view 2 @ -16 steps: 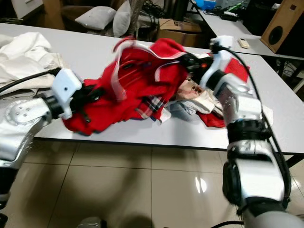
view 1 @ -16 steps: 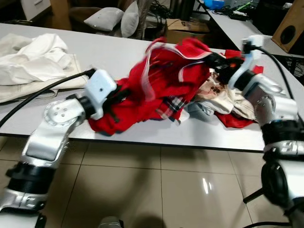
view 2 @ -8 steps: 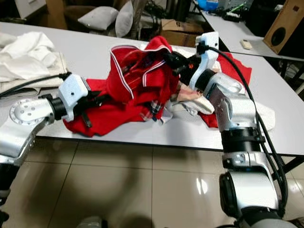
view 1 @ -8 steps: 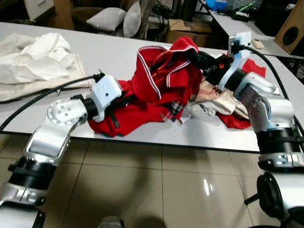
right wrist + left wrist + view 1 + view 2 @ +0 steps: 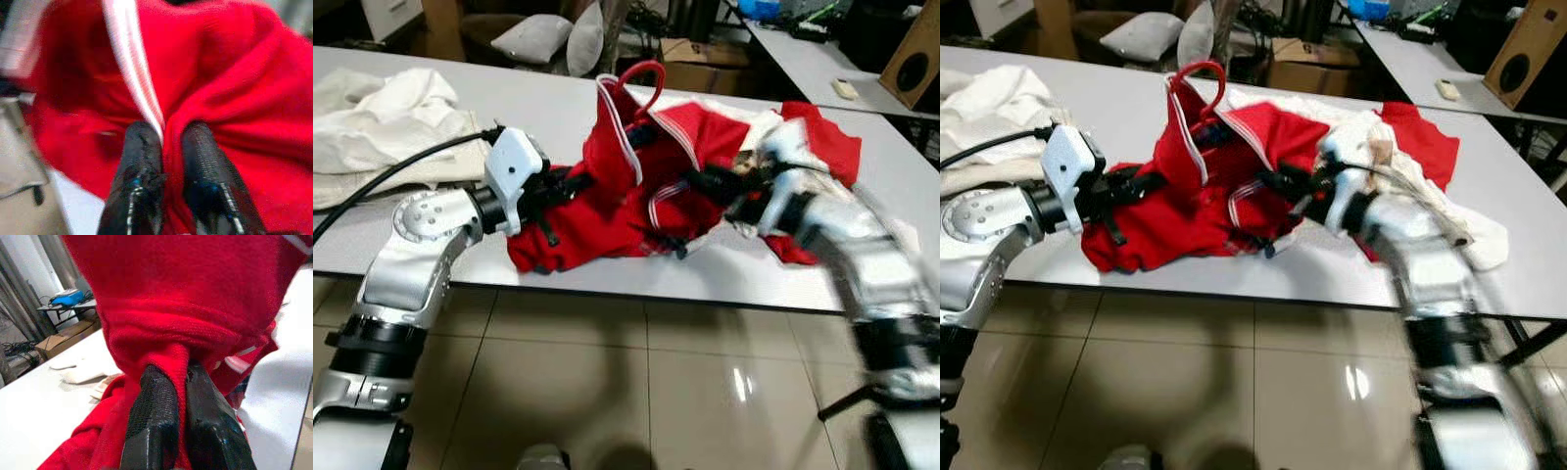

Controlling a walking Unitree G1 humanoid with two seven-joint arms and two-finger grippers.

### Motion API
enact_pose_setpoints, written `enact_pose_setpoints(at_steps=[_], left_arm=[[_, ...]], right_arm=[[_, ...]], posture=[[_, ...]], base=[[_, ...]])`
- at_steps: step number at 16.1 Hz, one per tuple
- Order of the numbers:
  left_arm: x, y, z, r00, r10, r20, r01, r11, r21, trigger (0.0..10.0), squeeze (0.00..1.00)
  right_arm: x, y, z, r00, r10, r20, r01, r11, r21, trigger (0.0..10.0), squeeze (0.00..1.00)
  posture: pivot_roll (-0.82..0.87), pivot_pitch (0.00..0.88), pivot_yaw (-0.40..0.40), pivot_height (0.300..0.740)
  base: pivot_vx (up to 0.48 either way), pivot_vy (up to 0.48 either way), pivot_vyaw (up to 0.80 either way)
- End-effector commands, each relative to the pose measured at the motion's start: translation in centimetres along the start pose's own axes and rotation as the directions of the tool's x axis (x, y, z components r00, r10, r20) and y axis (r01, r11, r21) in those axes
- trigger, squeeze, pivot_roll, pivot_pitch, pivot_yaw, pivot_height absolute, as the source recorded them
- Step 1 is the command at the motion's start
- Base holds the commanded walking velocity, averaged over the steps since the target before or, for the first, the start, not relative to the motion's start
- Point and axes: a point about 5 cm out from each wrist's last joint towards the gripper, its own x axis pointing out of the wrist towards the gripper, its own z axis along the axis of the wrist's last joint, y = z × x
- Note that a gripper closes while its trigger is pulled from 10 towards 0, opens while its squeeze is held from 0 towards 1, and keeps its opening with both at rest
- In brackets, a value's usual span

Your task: Hang hanger

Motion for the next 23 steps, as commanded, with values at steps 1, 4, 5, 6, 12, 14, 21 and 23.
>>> enact_pose_setpoints(at_steps=[1, 4, 5, 6, 12, 14, 21, 23], left_arm=[[0.0, 0.4, 1.4, 0.999, -0.007, 0.045, 0.006, 0.999, 0.040, 0.0, 0.00], [-0.6, 0.6, 1.3, 0.999, -0.021, 0.037, 0.020, 0.999, 0.037, 0.0, 0.00], [-1.0, 0.8, 1.1, 0.999, -0.024, 0.033, 0.023, 0.999, 0.033, 0.0, 0.00], [-1.2, 0.8, 1.1, 0.999, -0.028, 0.032, 0.027, 0.999, 0.029, 0.0, 0.00], [-1.6, 0.5, 0.6, 0.996, -0.081, -0.021, 0.082, 0.996, 0.041, 0.0, 0.00], [-1.1, 0.0, 0.4, 0.993, -0.113, -0.043, 0.115, 0.992, 0.049, 0.0, 0.00], [0.4, -1.4, 1.6, 0.979, -0.205, 0.003, 0.204, 0.977, 0.057, 0.0, 0.00], [0.5, -2.1, 1.8, 0.966, -0.257, 0.014, 0.256, 0.965, 0.053, 0.0, 0.00]], right_arm=[[-0.9, 0.2, 0.9, 0.998, 0.063, 0.015, -0.063, 0.997, -0.035, 10.0, 1.00], [-3.1, -0.3, 1.5, 0.994, 0.099, -0.034, -0.101, 0.992, -0.070, 10.0, 1.00], [-4.6, -0.6, 1.8, 0.990, 0.115, -0.086, -0.124, 0.987, -0.102, 10.0, 1.00], [-5.5, -0.8, 2.2, 0.986, 0.124, -0.110, -0.136, 0.985, -0.107, 10.0, 1.00], [-6.2, -2.1, 4.0, 0.995, 0.074, -0.059, -0.083, 0.986, -0.147, 10.0, 1.00], [-4.4, -0.8, 5.2, 0.982, 0.185, 0.028, -0.180, 0.976, -0.123, 10.0, 1.00], [1.0, 2.5, 2.4, 0.926, 0.365, -0.094, -0.373, 0.924, -0.087, 10.0, 0.00], [1.8, 2.1, 2.2, 0.935, 0.344, -0.082, -0.350, 0.934, -0.074, 10.0, 0.00]], posture=[[0.12, 0.000, -0.075, 0.740], [0.12, 0.000, -0.076, 0.740], [0.11, 0.000, -0.076, 0.740], [0.11, 0.000, -0.076, 0.740], [0.10, 0.000, -0.080, 0.740], [0.11, 0.000, -0.082, 0.740], [0.11, 0.000, -0.091, 0.740], [0.11, 0.000, -0.095, 0.740]], base=[[0.000, 0.000, 0.00], [0.000, 0.000, 0.00], [0.000, 0.000, 0.00], [0.000, 0.000, 0.00], [0.000, 0.000, 0.00], [0.000, 0.000, 0.00], [0.000, 0.000, 0.00], [0.000, 0.000, 0.00]])
